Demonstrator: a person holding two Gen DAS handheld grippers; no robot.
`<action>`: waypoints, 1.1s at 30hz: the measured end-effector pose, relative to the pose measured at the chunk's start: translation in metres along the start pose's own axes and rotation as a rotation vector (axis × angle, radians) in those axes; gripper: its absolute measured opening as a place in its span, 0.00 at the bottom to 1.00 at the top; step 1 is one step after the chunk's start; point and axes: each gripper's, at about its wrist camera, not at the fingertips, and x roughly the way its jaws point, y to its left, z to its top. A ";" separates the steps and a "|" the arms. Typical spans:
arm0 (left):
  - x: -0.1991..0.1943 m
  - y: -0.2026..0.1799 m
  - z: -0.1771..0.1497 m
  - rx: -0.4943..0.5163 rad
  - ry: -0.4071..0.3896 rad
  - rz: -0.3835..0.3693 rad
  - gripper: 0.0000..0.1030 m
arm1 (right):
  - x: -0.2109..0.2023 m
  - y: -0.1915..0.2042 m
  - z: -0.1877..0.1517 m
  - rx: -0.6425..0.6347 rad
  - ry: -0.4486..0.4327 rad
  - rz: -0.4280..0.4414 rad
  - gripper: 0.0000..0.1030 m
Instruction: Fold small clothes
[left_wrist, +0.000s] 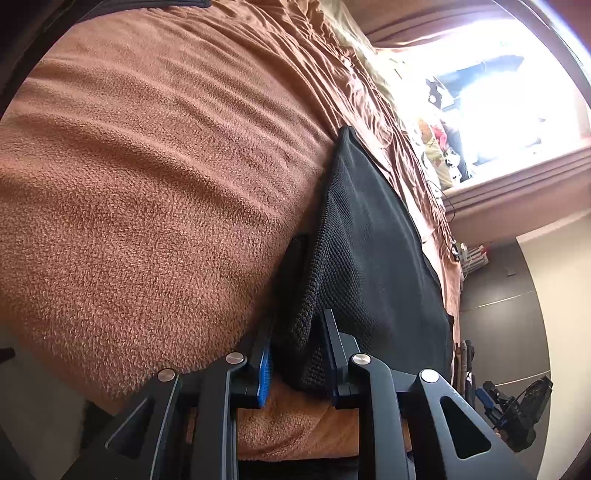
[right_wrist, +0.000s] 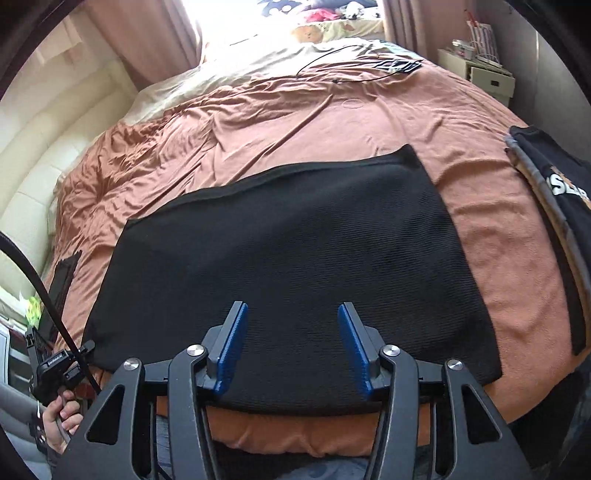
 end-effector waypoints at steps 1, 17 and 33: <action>-0.001 0.001 0.000 -0.007 -0.001 -0.001 0.22 | 0.007 0.005 0.002 -0.013 0.012 0.002 0.41; -0.005 0.004 -0.006 -0.053 -0.004 0.012 0.22 | 0.114 0.051 0.044 -0.131 0.206 0.016 0.22; -0.004 0.004 -0.010 -0.098 -0.009 0.018 0.22 | 0.180 0.056 0.073 -0.101 0.220 -0.022 0.09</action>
